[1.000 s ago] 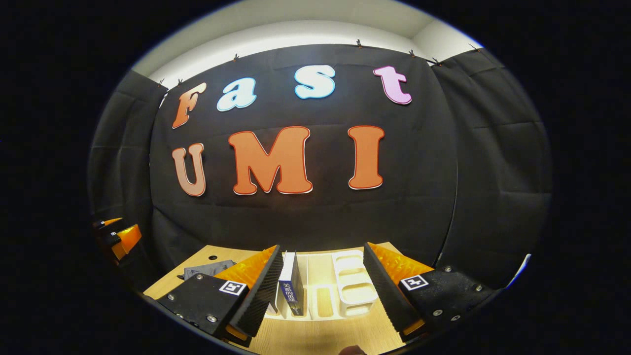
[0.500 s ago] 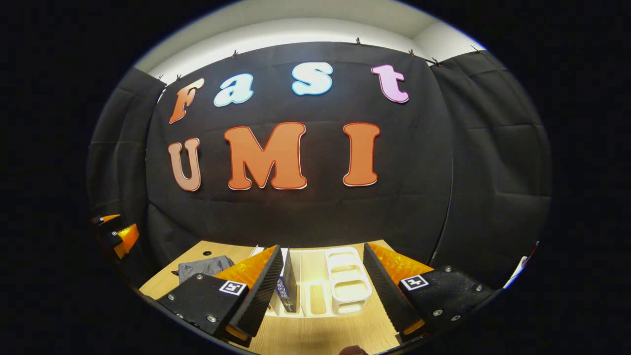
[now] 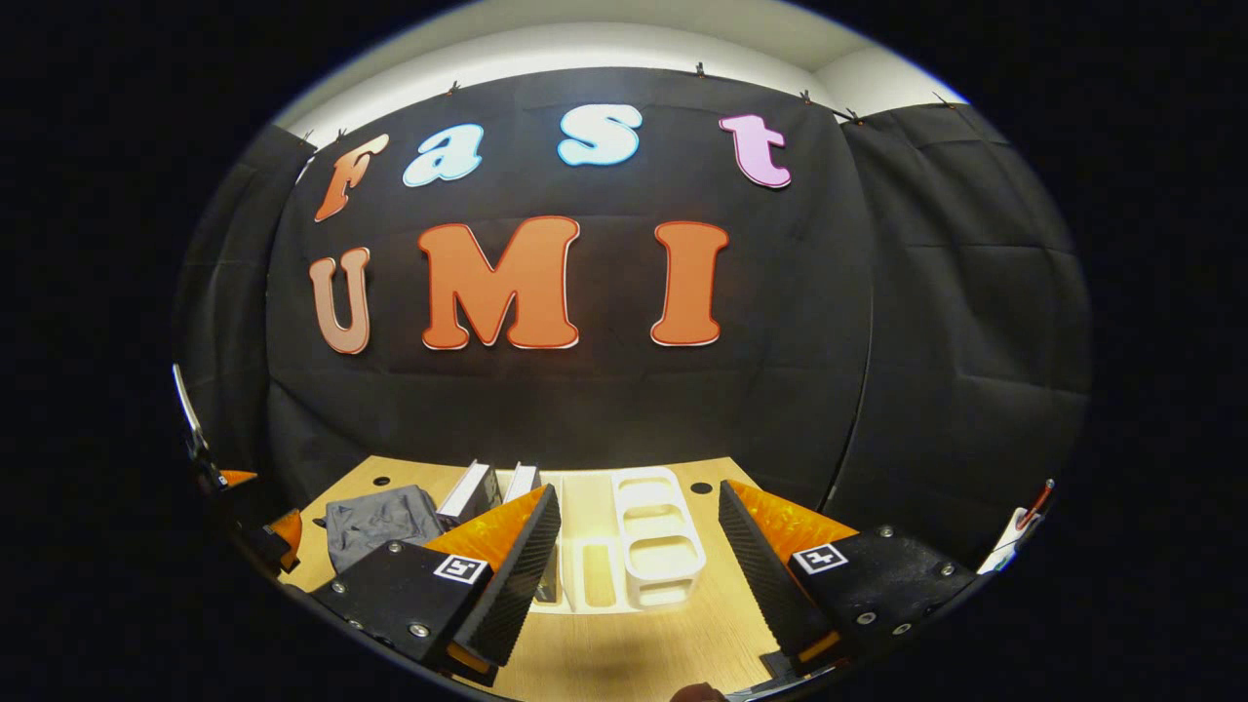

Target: Open the schoolbag, grab two books from the bookshelf and put them into the schoolbag.

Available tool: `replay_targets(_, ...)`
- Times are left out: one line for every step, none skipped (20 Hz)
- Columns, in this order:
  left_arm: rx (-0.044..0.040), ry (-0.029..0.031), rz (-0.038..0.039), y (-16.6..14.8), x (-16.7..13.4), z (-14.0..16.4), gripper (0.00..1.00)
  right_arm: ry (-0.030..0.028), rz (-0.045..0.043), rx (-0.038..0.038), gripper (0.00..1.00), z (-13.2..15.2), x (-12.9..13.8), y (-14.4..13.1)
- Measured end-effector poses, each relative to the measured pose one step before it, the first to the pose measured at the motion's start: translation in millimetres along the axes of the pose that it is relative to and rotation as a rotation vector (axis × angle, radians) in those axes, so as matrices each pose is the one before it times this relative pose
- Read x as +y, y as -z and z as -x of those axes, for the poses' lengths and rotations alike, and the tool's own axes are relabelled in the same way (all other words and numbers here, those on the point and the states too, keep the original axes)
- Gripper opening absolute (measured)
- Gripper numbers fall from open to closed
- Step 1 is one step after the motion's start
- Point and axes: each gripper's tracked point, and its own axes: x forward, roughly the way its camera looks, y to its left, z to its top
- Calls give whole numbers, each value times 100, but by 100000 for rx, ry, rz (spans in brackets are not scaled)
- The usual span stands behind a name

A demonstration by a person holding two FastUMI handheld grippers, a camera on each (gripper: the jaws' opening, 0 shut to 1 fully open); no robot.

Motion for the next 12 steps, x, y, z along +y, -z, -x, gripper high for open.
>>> replay_targets(3397,1462,-2849,1807,-1031,-455,97,732,97,1187,98,76,-277,449)
replay_targets(2075,1296,-2950,1356,-973,-391,98,686,304,1171,98,33,-255,378)
replay_targets(1934,965,-2736,1030,-740,-39,97,912,726,994,98,26,-362,441)
replay_targets(1090,1342,-1966,735,-821,-142,97,1323,1075,692,98,31,-475,260)
replay_targets(1790,1559,-2047,654,-978,-392,97,1483,1112,264,98,179,-589,315)
replay_targets(1809,888,-2179,699,-808,-576,97,1161,843,313,98,77,-406,132)
replay_targets(1791,1388,-2369,979,-845,-614,97,715,292,494,98,70,-307,292)
replay_targets(1336,611,-2583,625,-673,-592,98,372,-185,790,98,69,-127,203)
replay_targets(1035,1011,-2716,407,-675,-389,98,274,-232,952,98,79,-247,307)
replay_targets(641,1261,-2271,350,-783,-395,98,675,5,763,98,179,-313,256)
replay_targets(198,1358,-1908,310,-778,-198,98,829,222,454,98,97,-468,258)
replay_targets(116,1452,-1729,-57,-821,-379,98,970,462,494,98,24,-291,148)
